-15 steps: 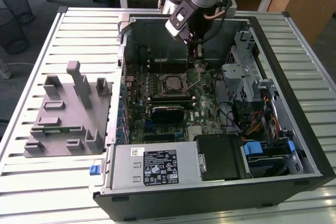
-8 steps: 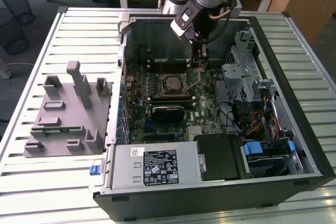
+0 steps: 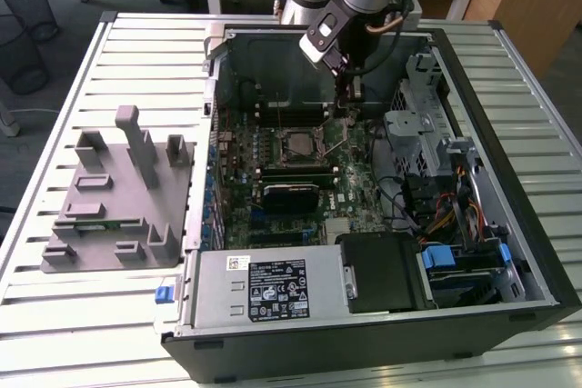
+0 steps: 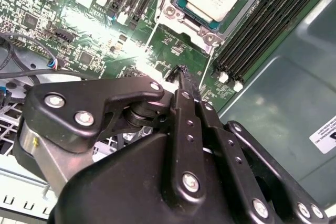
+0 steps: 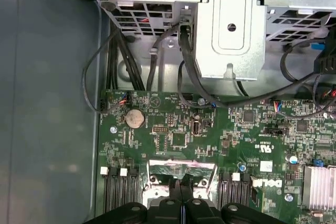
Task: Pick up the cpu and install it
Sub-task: 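Close the cpu cover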
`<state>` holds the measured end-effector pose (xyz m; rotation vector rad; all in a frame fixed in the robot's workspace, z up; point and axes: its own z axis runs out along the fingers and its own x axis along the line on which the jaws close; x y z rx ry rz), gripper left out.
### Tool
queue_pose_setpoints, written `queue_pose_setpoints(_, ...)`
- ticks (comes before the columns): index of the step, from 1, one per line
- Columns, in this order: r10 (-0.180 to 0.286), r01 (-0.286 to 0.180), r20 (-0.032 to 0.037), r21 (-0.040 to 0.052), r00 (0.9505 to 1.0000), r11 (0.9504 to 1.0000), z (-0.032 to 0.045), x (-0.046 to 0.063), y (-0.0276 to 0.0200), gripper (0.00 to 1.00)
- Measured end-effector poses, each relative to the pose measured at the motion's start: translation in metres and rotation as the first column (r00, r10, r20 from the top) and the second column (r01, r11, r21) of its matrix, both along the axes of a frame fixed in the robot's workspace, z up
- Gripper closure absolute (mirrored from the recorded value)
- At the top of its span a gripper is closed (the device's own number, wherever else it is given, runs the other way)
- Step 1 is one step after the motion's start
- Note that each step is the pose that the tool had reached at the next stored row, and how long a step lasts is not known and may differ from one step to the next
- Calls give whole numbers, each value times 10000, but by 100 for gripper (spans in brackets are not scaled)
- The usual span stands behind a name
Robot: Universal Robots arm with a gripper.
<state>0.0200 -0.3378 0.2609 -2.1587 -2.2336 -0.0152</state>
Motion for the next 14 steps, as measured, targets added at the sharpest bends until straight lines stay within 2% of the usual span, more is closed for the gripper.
queue_pose_setpoints(9, 1, -1, -2, -1, 10000, 10000, -4, 70, 19, 89)
queue_pose_setpoints(14, 0, 0, -17, -3, 10000, 10000, -20, 153, 30, 89)
